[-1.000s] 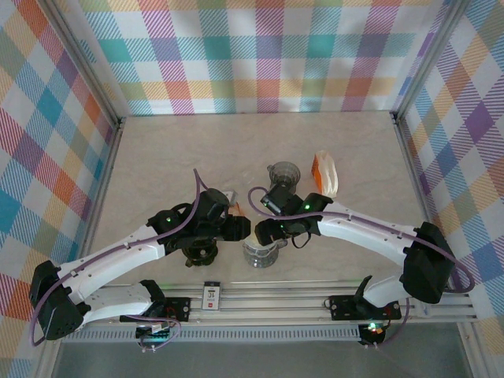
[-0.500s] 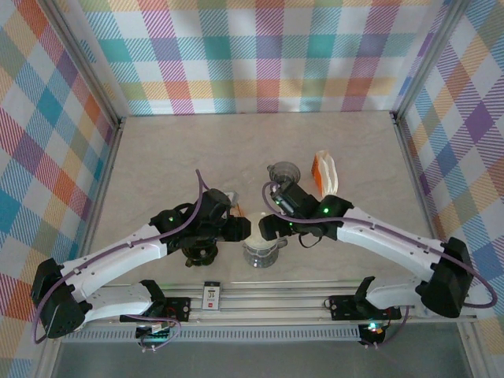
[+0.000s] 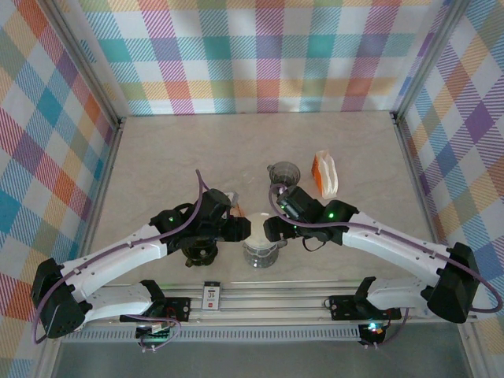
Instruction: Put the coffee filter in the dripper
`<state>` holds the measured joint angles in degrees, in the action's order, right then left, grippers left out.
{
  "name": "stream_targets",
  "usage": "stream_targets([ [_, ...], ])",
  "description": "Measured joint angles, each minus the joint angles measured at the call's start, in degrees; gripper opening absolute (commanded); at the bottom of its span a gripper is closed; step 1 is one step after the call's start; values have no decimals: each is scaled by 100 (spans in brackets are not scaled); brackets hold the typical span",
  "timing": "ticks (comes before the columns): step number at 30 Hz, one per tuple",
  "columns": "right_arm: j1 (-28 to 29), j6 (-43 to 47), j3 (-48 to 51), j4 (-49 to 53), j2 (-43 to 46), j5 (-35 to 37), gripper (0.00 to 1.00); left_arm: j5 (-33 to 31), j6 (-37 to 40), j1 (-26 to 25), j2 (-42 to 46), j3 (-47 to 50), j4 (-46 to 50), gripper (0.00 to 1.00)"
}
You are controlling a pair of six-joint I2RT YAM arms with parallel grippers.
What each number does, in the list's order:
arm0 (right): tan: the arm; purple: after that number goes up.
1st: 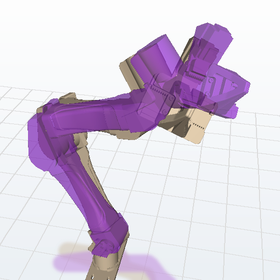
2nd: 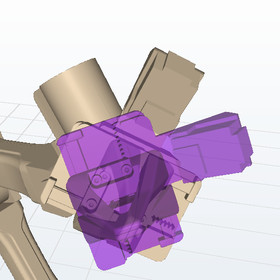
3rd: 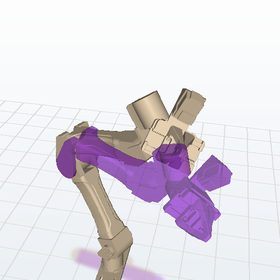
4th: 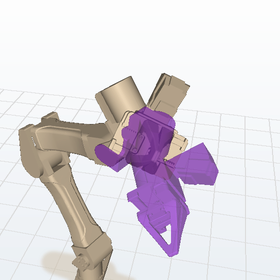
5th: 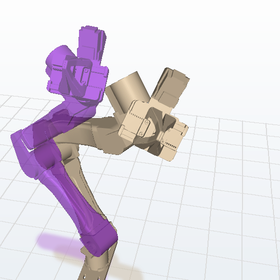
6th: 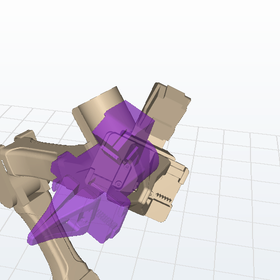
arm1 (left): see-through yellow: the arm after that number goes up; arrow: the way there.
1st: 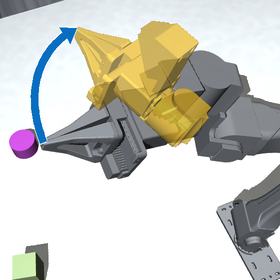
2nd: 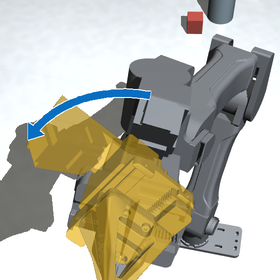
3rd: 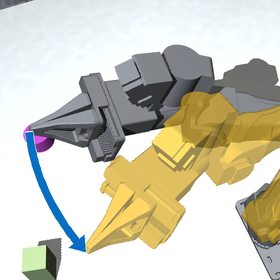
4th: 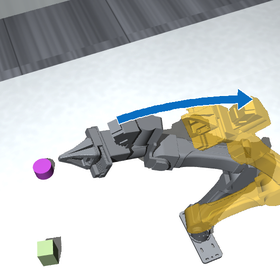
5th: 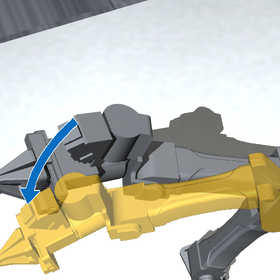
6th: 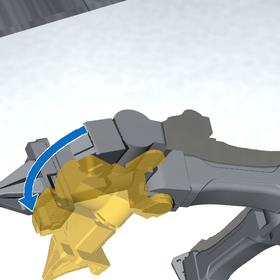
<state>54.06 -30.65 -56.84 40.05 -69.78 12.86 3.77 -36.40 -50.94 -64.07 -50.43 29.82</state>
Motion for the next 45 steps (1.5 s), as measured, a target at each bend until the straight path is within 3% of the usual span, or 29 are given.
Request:
stream_targets([
  [17, 0, 15, -70, -24, 719, 262, 91, -61, -17, 0, 428, -153, 59, 65],
  [24, 0, 74, 192, -396, 1412, 599, 93, -584, 26, 31, 841, -289, 352, 68],
  [28, 0, 118, 280, -380, 1578, 844, 95, -623, 114, 439, 852, -310, 450, 64],
  [34, -87, 98, 376, -208, 1587, 942, 95, -356, 297, 1547, 273, -308, 393, 61],
  [38, -199, 83, 654, -131, 1676, 890, 95, -280, 442, 1700, -428, -308, 251, 61],
  [45, -240, 83, 855, -66, 2050, 809, 95, -387, 562, 1923, -1381, -308, 138, 51],
])
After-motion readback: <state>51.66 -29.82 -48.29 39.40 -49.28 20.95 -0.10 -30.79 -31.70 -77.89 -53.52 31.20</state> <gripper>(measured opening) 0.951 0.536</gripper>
